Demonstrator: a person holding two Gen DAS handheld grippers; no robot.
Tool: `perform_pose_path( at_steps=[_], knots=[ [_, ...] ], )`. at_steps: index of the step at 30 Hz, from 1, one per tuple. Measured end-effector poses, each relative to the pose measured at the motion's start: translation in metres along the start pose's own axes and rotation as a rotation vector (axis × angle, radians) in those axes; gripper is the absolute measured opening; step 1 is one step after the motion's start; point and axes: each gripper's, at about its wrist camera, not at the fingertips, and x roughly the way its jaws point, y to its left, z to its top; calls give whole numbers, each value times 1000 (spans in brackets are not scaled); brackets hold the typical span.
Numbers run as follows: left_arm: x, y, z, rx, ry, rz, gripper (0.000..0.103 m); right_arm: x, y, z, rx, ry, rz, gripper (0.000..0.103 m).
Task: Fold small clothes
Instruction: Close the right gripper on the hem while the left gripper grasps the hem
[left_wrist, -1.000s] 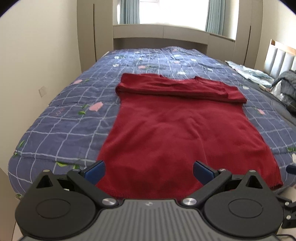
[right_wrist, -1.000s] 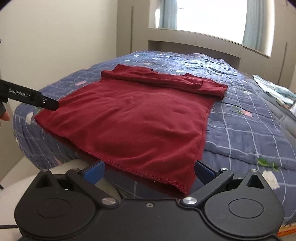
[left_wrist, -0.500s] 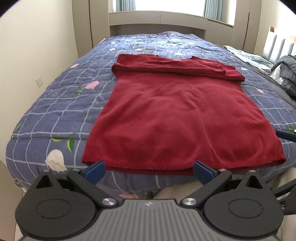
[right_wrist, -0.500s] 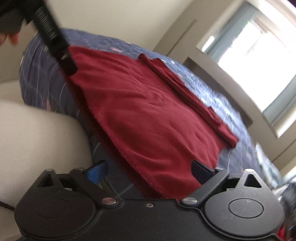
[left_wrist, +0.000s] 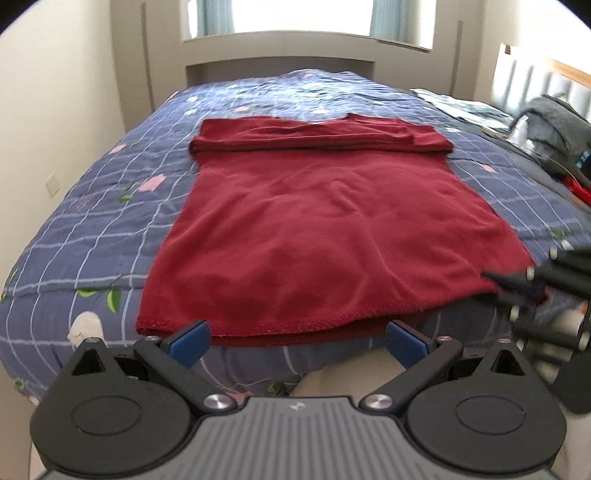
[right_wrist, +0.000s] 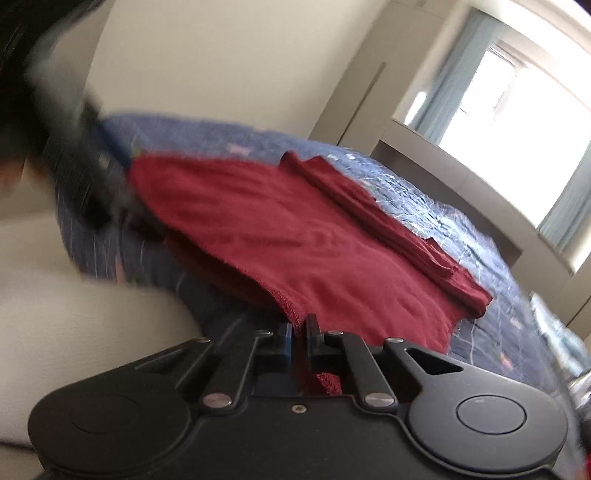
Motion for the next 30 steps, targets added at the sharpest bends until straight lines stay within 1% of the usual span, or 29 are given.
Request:
perform_pose_path(
  at_steps=[2, 5, 10, 12, 16, 18, 22, 23, 24, 25, 26, 27, 28, 29, 30],
  knots=[
    [1, -6, -4, 37, -18, 5, 103, -3, -12, 10, 61, -12, 22, 6],
    [4, -21, -8, 110, -68, 39, 103, -7, -26, 22, 120, -33, 46, 6],
    [18, -50, -7, 256, -172, 164, 103, -14, -37, 32, 160, -49, 59, 6],
    [27, -59, -4, 301, -187, 215, 103, -17, -39, 34, 163, -53, 56, 6],
    [41, -63, 1, 348, -206, 284, 102, -21, -41, 34, 172, -57, 45, 5],
    [45, -59, 1, 365, -199, 300, 91, -23, -41, 34, 177, -57, 38, 5],
    [46, -45, -4, 387, -188, 330, 78, -24, -44, 29, 193, -52, 30, 5],
    [45, -42, -6, 398, -194, 340, 71, -25, -44, 29, 196, -51, 31, 5],
    [44, -40, -8, 413, -197, 352, 62, -25, -44, 27, 199, -49, 32, 5],
    [44, -38, -9, 432, -196, 363, 57, -25, -43, 27, 200, -47, 33, 5],
    [44, -37, -11, 450, -193, 373, 48, -25, -42, 26, 199, -46, 34, 5],
    [45, -37, -13, 465, -188, 378, 39, -24, -41, 25, 192, -43, 32, 5],
    [46, -35, -15, 480, -182, 381, 34, -24, -39, 24, 181, -41, 29, 5],
    [46, -34, -16, 492, -180, 387, 24, -23, -37, 23, 167, -38, 26, 5],
    [46, -33, -17, 503, -182, 393, 17, -22, -35, 21, 156, -35, 24, 5]
  ],
)
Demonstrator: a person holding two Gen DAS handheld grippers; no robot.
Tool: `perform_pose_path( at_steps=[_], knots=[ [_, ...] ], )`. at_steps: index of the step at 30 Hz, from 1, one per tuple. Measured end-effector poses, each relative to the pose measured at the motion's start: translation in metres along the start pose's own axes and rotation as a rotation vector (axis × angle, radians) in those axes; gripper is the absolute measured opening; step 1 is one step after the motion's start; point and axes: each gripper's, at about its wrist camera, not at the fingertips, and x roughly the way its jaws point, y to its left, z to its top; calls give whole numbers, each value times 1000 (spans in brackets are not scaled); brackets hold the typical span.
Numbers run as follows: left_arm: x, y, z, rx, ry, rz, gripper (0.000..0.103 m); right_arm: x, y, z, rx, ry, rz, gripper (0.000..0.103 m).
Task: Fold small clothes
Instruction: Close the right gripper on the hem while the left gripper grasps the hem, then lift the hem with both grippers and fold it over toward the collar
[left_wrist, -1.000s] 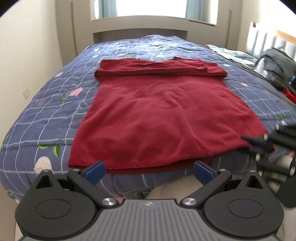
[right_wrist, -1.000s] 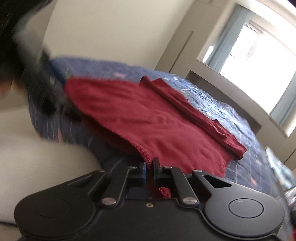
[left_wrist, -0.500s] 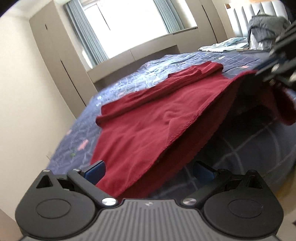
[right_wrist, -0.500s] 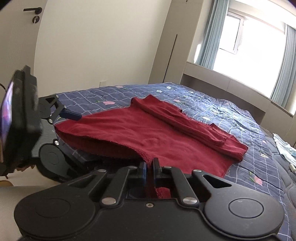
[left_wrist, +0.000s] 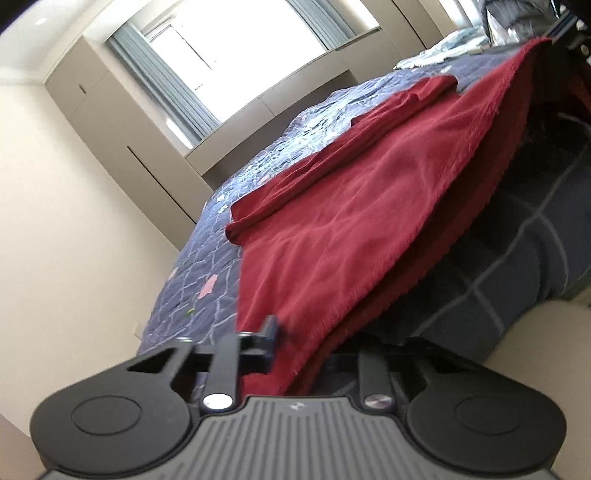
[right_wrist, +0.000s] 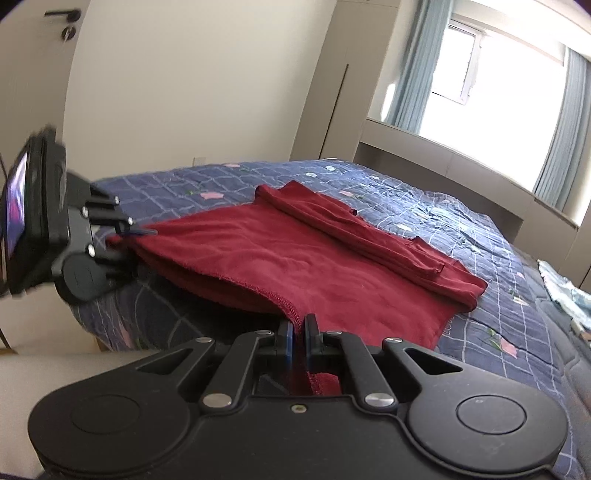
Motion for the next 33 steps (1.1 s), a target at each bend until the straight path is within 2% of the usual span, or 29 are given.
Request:
perform_pose_path(
  at_steps=[2, 3, 5, 9, 15, 21, 25, 28, 33],
  knots=[
    [-3, 4, -1, 4, -9, -17, 7, 2, 3, -2, -20, 16, -3, 5],
    [-3, 7, -1, 2, -12, -31, 6, 2, 5, -3, -32, 24, -5, 4],
    [-9, 10, 0, 14, -27, -62, 5, 0, 7, -4, -61, 31, -13, 4],
    [-27, 12, -1, 125, -78, -87, 4, -11, 6, -9, -106, 46, -18, 4],
    [-64, 12, -1, 201, -114, -172, 4, -43, 1, -15, -178, 97, 11, 4],
    [-110, 9, -10, 259, -124, -282, 4, -88, 10, -26, -259, 184, 105, 4],
    [-139, 15, -13, 256, -101, -370, 4, -115, 14, -27, -267, 232, 196, 4],
    [-156, 25, -12, 227, -69, -430, 4, -125, 12, -21, -267, 237, 234, 4],
    [-156, 46, 7, 165, -26, -489, 4, -118, -12, 1, -256, 246, 298, 4]
  ],
)
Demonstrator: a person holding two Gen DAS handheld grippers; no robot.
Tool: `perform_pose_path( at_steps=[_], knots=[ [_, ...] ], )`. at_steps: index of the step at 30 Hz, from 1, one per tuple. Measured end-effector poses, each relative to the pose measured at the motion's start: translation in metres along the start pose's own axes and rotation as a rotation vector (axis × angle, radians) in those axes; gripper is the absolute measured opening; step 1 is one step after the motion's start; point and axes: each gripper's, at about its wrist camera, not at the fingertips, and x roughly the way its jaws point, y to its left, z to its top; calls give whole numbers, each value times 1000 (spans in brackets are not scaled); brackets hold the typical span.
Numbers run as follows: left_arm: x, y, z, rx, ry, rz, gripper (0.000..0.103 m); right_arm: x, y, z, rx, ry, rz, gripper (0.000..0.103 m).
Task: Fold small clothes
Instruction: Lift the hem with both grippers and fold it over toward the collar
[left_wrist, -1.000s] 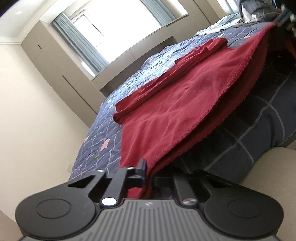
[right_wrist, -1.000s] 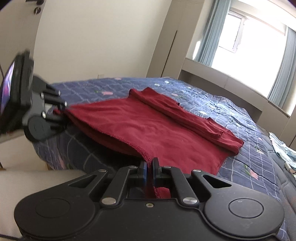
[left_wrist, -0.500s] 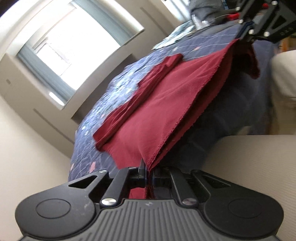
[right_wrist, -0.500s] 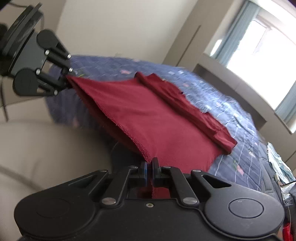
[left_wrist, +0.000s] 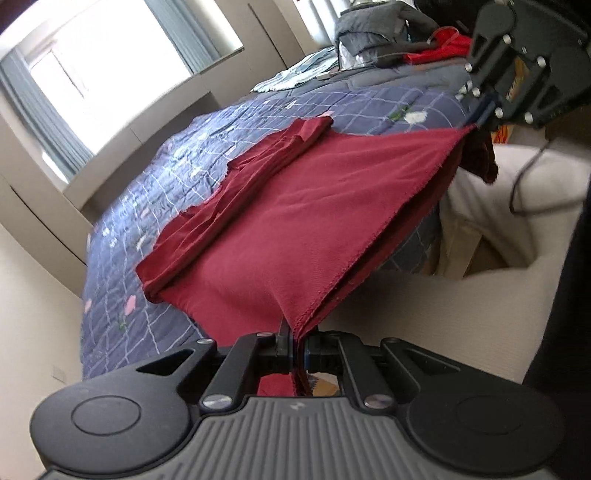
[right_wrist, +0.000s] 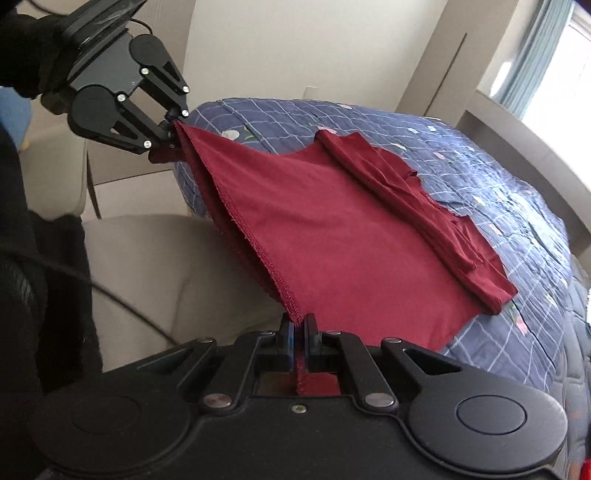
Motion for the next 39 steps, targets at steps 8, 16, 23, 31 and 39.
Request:
perform_pose_path(
  at_steps=[8, 16, 23, 31, 39],
  knots=[
    [16, 56, 52, 35, 62, 19, 4, 0, -85, 60, -12, 5, 30, 4],
    [54, 124, 115, -1, 3, 93, 5, 34, -172, 119, -89, 27, -61, 5],
    [121, 182, 150, -58, 10, 95, 5, 104, -251, 145, -60, 50, -87, 5],
    [226, 239, 159, -136, 88, 62, 5, 203, -320, 150, 14, 77, -58, 5],
    [321, 289, 147, -267, 174, -44, 6, 283, -364, 134, 139, 81, -34, 5]
  ],
)
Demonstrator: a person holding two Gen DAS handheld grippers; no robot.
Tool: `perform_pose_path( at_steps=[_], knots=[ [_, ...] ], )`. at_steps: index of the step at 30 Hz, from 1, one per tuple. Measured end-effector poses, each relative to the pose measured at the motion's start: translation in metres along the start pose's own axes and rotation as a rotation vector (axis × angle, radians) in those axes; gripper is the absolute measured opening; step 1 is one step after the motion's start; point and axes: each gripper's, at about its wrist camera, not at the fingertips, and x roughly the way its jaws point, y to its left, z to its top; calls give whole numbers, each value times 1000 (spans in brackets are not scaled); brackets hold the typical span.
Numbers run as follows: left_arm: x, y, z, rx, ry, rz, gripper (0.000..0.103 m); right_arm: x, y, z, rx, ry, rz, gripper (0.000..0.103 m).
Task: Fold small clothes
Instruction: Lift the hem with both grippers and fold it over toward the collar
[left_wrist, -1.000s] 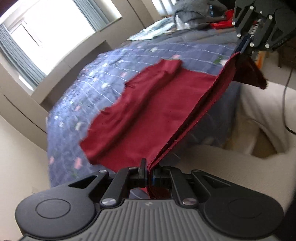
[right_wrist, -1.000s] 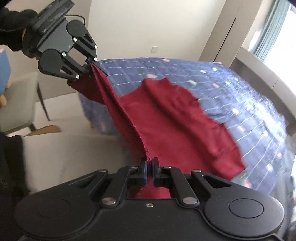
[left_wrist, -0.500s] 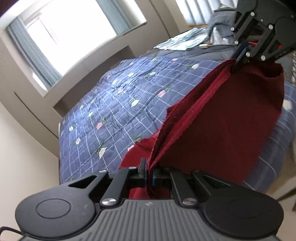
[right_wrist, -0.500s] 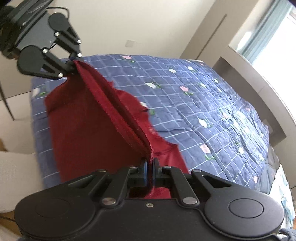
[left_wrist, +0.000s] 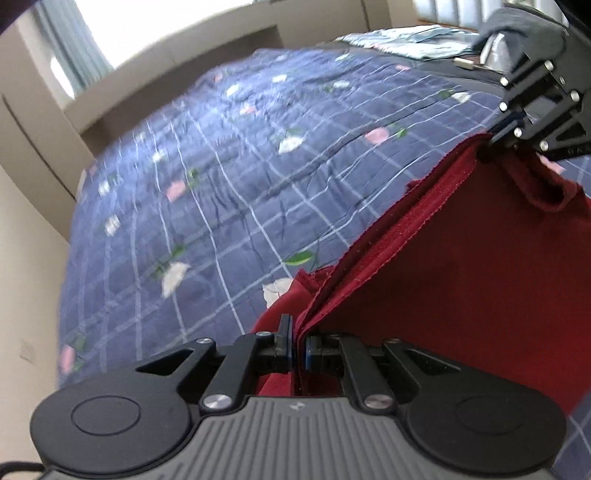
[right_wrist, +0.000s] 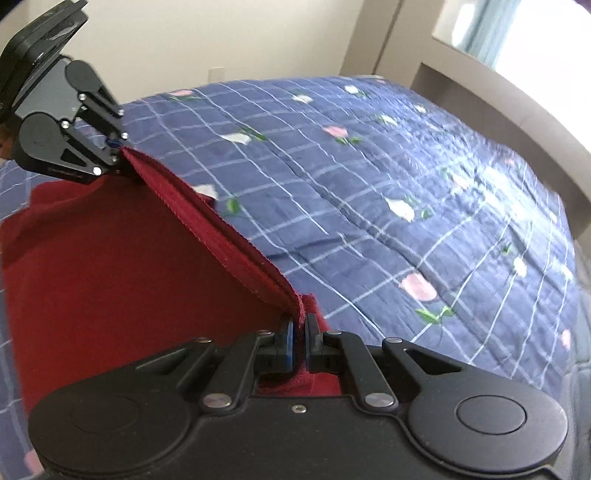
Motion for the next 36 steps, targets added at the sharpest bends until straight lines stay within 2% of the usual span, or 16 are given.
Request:
perform_pose_path(
  at_steps=[4, 5, 6, 7, 8, 9, 10, 11, 13, 14, 16, 21, 27, 33, 35, 36],
  knots=[
    [31, 23, -4, -80, 43, -48, 15, 24, -5, -13, 46, 18, 16, 8],
    [34, 28, -7, -103, 48, -64, 22, 29, -4, -16, 53, 19, 13, 9],
    [37, 35, -10, -132, 51, -75, 28, 32, -4, -19, 62, 19, 8, 15],
    [38, 40, -12, -157, 53, -88, 34, 34, -5, -22, 75, 19, 0, 25],
    [38, 46, -15, -182, 53, -101, 51, 36, -7, -24, 97, 16, -14, 31],
    [37, 51, -18, -204, 48, -106, 72, 37, -9, -26, 123, 17, -22, 43],
    [35, 57, -21, -231, 41, -106, 81, 37, -12, -28, 144, 16, -34, 58],
    [32, 62, -23, -258, 25, -96, 89, 37, -15, -29, 170, 14, -58, 64],
    [26, 73, -28, -325, -13, -88, 95, 35, -23, -30, 213, 5, -82, 79],
    [22, 80, -31, -364, -27, -91, 100, 34, -28, -31, 244, 0, -87, 83],
    [16, 87, -35, -424, -59, -74, 102, 29, -35, -33, 305, -20, -108, 92],
    [8, 87, -43, -496, -108, 4, 102, -1, -25, -47, 351, -149, -125, 102],
    [12, 54, -66, -534, -170, 104, 102, -25, 4, -76, 298, -222, -139, 102],
    [25, 22, -82, -492, -224, 234, 103, -32, 40, -113, 229, -311, -141, 102],
    [33, 16, -88, -487, -202, 273, 103, -28, 47, -119, 208, -317, -195, 93],
    [37, 15, -90, -495, -186, 280, 103, -27, 48, -122, 204, -317, -215, 84]
  ],
)
